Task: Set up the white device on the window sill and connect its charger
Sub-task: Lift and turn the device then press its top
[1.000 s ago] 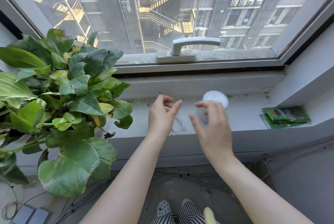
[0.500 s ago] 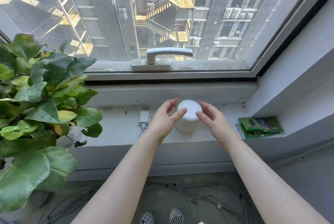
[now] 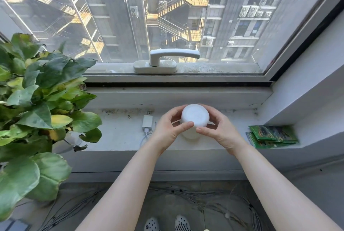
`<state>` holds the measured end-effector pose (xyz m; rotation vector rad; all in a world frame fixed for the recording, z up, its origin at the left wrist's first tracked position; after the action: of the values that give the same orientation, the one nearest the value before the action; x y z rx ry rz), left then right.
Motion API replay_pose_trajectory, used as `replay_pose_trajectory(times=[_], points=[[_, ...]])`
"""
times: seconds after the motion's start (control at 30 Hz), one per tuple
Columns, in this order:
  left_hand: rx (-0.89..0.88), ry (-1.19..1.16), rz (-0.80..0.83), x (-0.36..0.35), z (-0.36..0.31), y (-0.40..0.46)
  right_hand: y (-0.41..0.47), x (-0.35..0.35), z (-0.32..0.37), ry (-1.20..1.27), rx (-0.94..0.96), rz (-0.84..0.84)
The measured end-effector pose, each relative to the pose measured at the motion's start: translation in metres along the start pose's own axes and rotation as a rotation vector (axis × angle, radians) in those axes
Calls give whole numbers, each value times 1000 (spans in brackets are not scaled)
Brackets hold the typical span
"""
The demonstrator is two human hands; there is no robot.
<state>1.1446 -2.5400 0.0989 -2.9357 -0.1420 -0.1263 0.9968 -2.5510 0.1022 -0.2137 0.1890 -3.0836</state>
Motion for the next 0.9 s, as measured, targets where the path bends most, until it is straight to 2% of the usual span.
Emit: replay_pose_trajectory(times=[0.23, 0.4, 0.57, 0.9], points=[[20, 68, -67, 11, -19, -1, -5, -5, 20, -87, 12, 39], [127, 152, -39, 14, -16, -6, -13, -17, 18, -37, -120, 87], [245, 125, 80, 8, -8, -18, -19, -23, 13, -5, -235, 101], [345, 62, 10, 12, 0, -24, -28, -26, 13, -55, -261, 92]])
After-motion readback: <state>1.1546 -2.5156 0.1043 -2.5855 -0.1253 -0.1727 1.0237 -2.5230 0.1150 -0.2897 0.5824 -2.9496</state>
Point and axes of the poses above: each hand's wrist, its own y-axis towards the middle knuckle, its own x-axis out of the back of the hand, z = x × y, the point moved 10 cm from there along y, towards the middle knuckle, and after that the axes turned 15 degrees about -z, right-handed, at the moved point
